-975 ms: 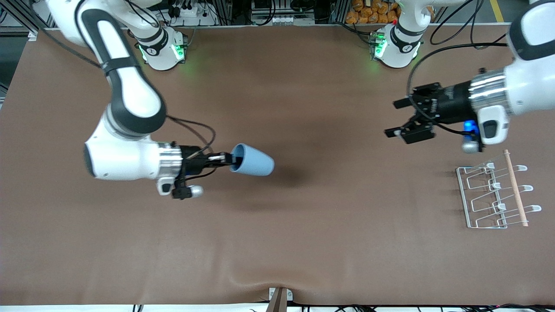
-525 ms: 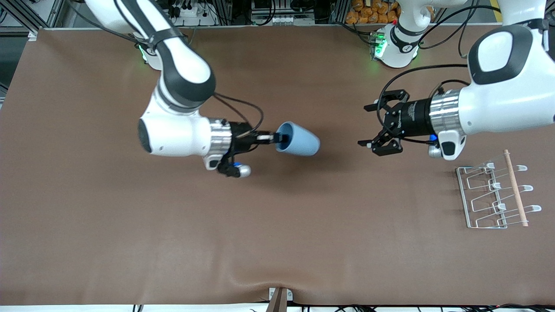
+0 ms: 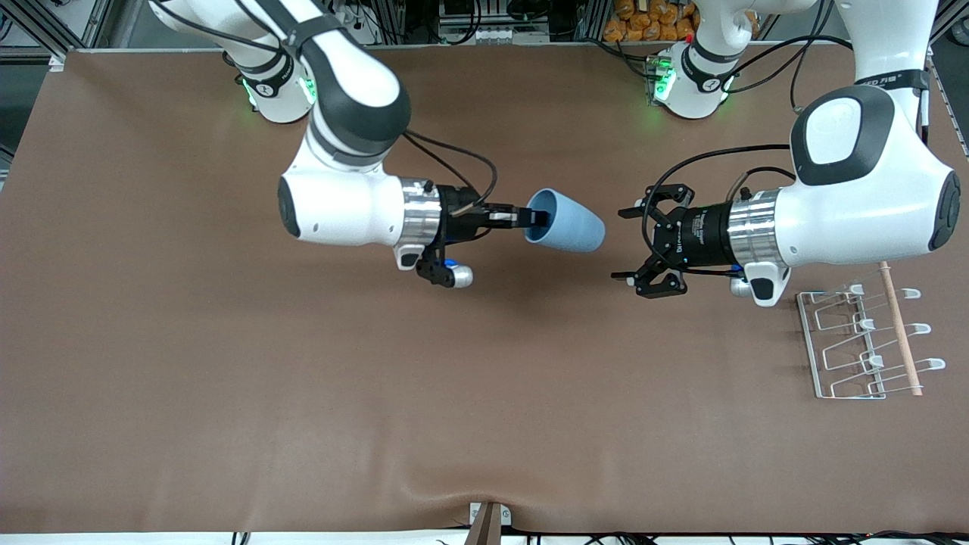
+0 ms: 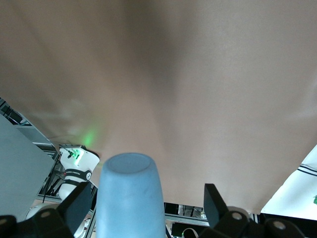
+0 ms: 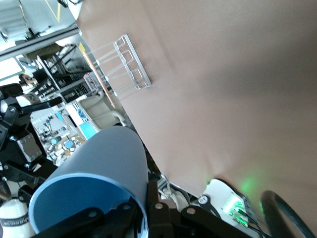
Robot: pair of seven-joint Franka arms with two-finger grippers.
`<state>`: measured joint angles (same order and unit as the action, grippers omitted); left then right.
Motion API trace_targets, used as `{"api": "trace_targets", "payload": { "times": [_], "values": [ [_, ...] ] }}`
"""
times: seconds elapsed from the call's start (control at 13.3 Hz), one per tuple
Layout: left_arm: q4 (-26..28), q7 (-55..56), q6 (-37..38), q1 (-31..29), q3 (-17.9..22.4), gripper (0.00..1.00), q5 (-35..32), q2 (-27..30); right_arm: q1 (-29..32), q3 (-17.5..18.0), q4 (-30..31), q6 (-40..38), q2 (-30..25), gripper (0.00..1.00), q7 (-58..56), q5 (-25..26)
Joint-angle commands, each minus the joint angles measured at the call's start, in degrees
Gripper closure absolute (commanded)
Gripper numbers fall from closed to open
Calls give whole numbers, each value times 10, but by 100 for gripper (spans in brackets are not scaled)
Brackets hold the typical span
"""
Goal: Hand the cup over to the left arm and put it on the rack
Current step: 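Lift the cup with the right gripper while the left gripper approaches, then grasp the cup's base with the left gripper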
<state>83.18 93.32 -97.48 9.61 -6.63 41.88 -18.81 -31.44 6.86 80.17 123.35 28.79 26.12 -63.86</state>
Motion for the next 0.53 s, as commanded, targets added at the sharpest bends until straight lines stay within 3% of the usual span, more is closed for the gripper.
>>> {"api": "trace_targets", "payload": {
  "times": [0.0,0.22,0.45],
  "values": [
    [-13,19,1,12,-9,0,2,4,-19,-7,-25,27,16,100,12,-11],
    [-7,7,4,16,-11,0,-2,4,-24,-7,-37,41,24,100,13,-11],
    [-6,-5,4,31,-12,0,-55,0,-25,-7,-37,41,24,100,13,-11]
  ]
}}
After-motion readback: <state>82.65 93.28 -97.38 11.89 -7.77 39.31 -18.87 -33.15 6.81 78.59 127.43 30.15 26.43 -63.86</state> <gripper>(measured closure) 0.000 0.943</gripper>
